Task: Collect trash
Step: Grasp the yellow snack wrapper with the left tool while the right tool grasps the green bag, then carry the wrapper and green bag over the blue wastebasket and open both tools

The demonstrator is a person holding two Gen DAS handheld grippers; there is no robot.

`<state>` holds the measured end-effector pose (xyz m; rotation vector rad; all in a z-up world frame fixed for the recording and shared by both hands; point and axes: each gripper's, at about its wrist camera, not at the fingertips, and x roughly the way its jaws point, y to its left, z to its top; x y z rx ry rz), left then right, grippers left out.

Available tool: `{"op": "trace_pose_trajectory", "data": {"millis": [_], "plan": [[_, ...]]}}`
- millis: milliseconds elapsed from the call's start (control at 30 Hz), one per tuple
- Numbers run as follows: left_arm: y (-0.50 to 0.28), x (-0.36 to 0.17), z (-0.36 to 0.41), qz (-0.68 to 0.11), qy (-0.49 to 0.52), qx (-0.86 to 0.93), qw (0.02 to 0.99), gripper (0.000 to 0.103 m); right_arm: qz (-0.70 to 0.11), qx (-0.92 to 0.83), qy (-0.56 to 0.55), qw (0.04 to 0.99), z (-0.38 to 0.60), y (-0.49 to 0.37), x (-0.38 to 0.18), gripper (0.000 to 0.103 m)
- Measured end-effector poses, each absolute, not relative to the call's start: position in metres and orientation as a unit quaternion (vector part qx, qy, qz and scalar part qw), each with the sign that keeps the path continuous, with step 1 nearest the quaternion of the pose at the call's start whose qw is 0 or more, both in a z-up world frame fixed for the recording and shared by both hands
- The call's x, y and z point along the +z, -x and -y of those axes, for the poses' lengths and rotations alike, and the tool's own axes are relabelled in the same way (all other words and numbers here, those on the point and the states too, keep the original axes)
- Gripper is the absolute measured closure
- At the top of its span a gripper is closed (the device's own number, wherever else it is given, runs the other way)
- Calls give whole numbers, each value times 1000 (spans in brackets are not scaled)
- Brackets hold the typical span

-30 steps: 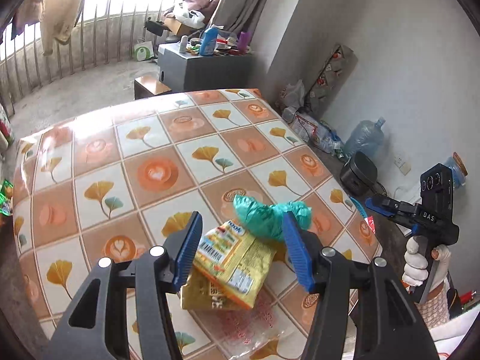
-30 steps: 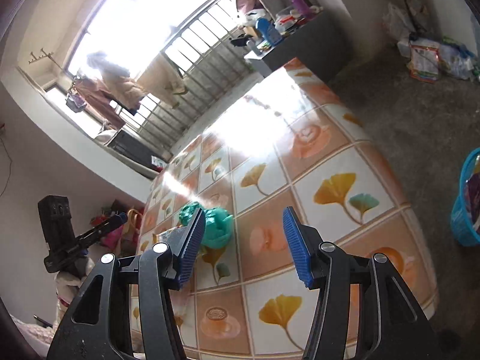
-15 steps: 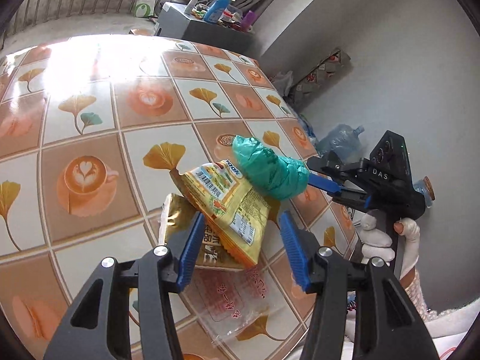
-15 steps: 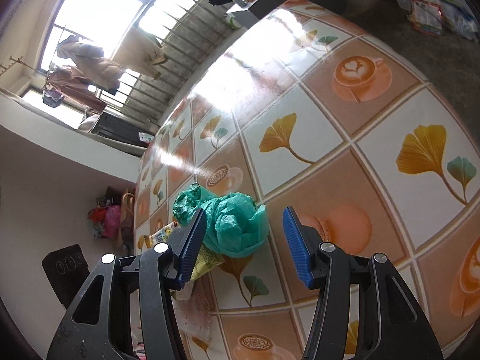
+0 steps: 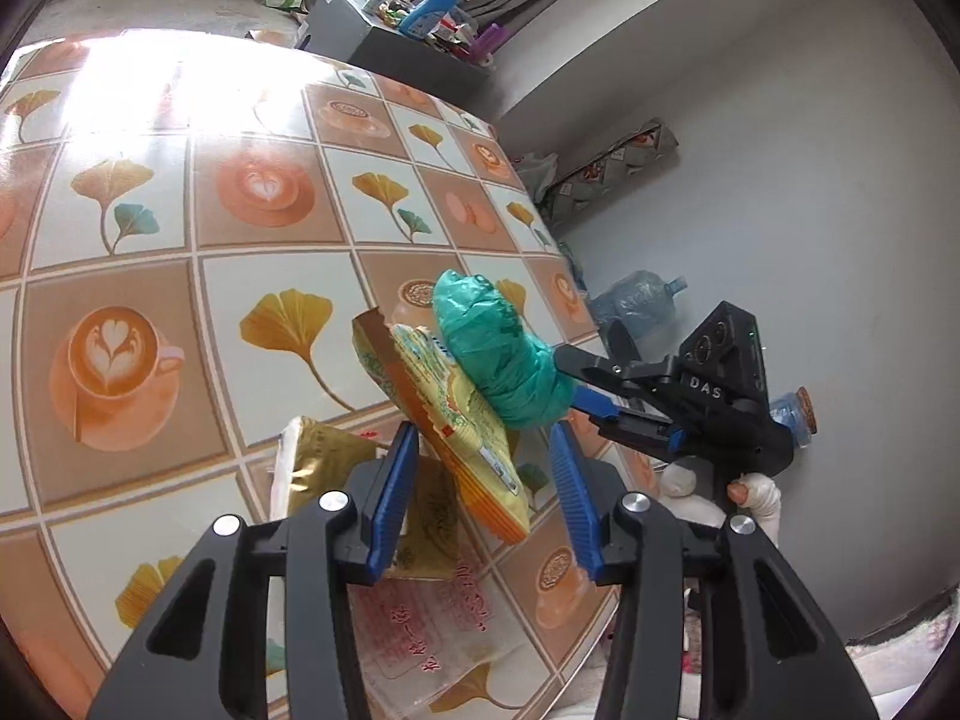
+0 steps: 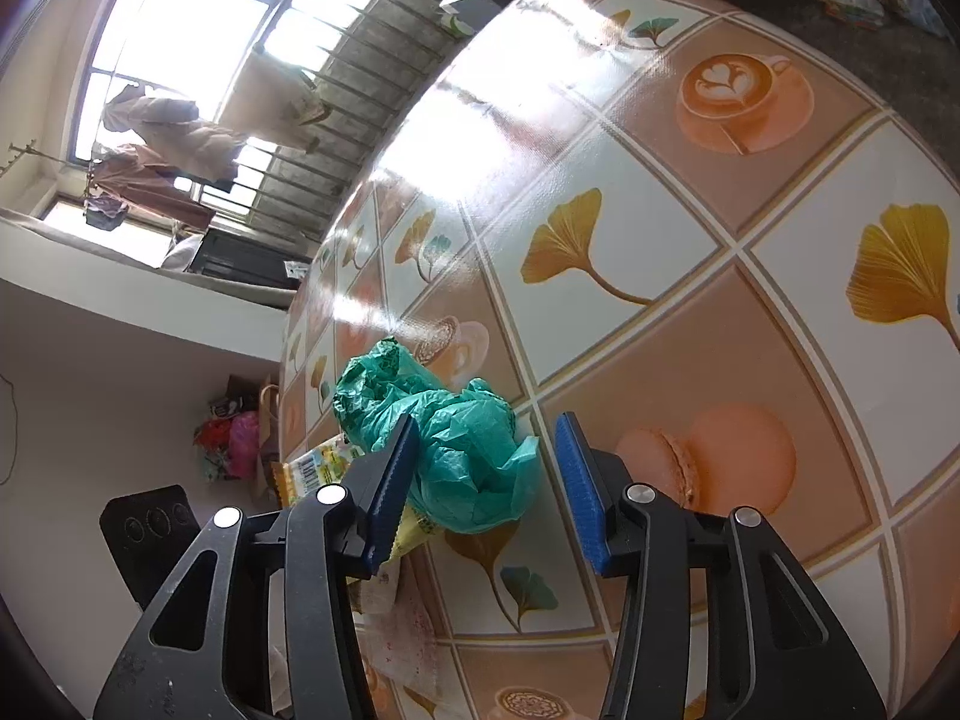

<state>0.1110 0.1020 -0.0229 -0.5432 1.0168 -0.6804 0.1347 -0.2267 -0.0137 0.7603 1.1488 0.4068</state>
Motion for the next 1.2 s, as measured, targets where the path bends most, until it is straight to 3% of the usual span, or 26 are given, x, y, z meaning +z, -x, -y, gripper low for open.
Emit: {"op": "trace_pose_trajectory", "data": {"millis": [200,367,533,1200], "plan": [[-119,-26,-94,-476,252,-299,787,60,-524,194,-361,747,228,-133,-16,69],[-123,-28,-90,-488,229,-270,797,79,-521,196,-374,742,232,-130,-16,76],[-124,-30,-89,-491,216,-261,802,88,-518,200,-392,734,235,-126,-18,79],[-120,-12,-67,-462,142,-250,839,90,-474,181,-424,750,259,-104,1,81]]}}
